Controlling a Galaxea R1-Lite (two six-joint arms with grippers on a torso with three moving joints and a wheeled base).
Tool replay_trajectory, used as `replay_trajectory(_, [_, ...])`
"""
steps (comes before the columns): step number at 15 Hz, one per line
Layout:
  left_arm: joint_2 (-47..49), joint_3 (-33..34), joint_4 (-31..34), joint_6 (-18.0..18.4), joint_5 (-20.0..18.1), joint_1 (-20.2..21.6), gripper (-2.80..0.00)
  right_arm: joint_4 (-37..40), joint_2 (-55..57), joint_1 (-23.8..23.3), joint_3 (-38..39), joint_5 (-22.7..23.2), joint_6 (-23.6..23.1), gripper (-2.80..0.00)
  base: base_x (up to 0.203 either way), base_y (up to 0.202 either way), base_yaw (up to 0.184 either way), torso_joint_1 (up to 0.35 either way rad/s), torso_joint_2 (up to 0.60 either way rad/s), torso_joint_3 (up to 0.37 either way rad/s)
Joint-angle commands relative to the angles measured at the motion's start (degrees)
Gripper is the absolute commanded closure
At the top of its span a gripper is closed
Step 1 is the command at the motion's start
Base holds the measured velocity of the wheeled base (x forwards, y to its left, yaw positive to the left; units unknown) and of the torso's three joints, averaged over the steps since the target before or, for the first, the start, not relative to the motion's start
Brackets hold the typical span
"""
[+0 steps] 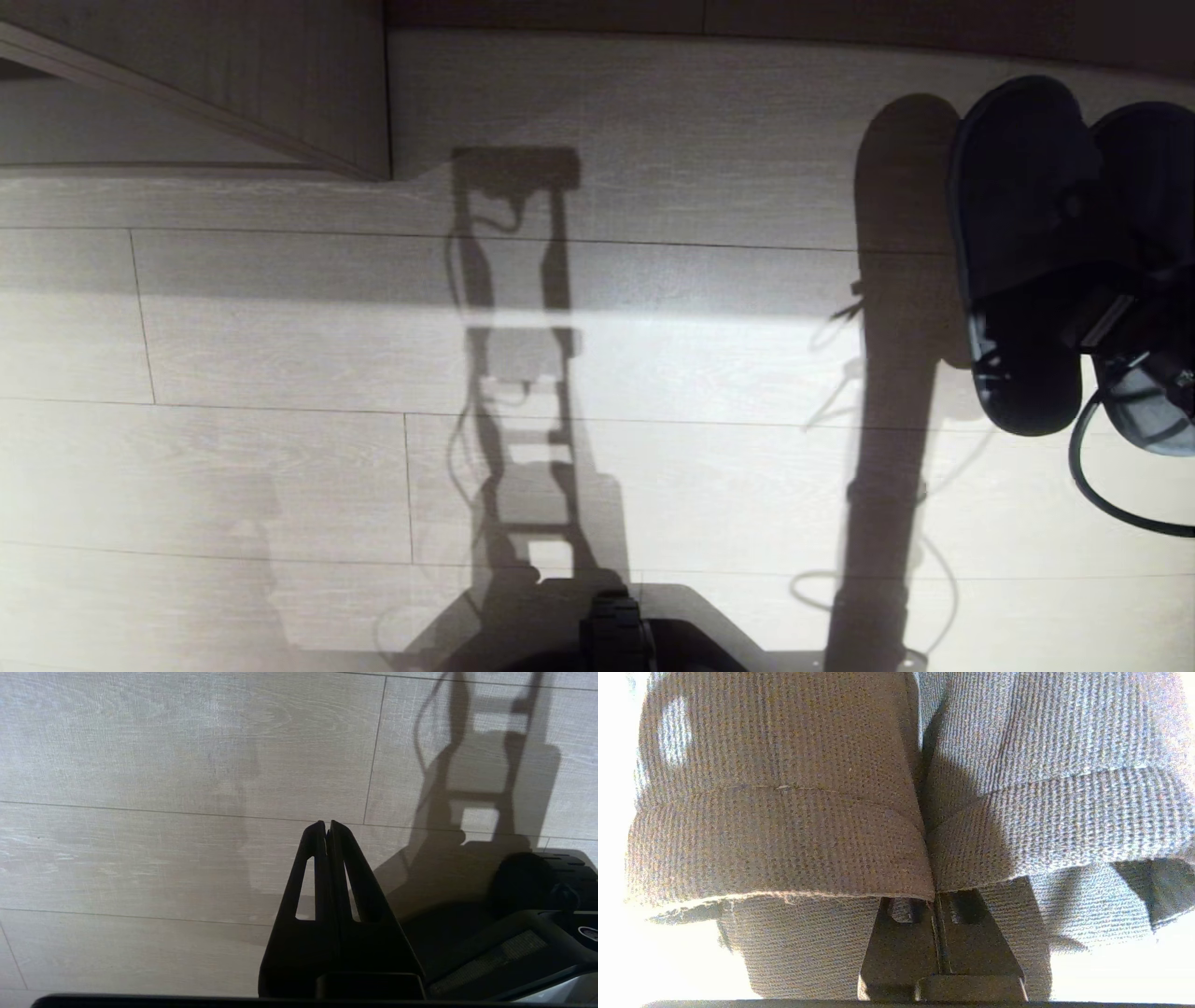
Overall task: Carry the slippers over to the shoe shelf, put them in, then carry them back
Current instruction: Pick up the slippers on the floor, then place the slippers into the shoe cabinet
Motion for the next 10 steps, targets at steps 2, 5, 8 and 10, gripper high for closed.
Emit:
replay_trajectory(2, [0.0, 0.0, 0.0, 0.0, 0.0, 0.0, 0.00, 3.1, -9.3, 0.8, 4.1, -0.3, -0.8, 0.00, 0.000, 0.000, 0.000, 0.000, 0.00, 0.000])
replay_trajectory(5, [0.0, 0.0, 0.0, 0.0, 0.0, 0.0, 0.00, 6.6, -15.9, 1.8, 9.5, -1.4, -2.0, 0.00, 0.000, 0.000, 0.000, 0.000, 0.00, 0.000])
replay_trajectory(8, [0.0, 0.0, 0.0, 0.0, 0.0, 0.0, 0.00, 7.6, -19.2, 2.6, 13.2, -1.6, -3.7, 0.00, 0.000, 0.000, 0.000, 0.000, 0.00, 0.000])
replay_trajectory(10, [0.0, 0.0, 0.0, 0.0, 0.0, 0.0, 0.00, 8.9, -25.5, 3.6, 17.5, -1.8, -4.9, 0.00, 0.000, 0.000, 0.000, 0.000, 0.00, 0.000])
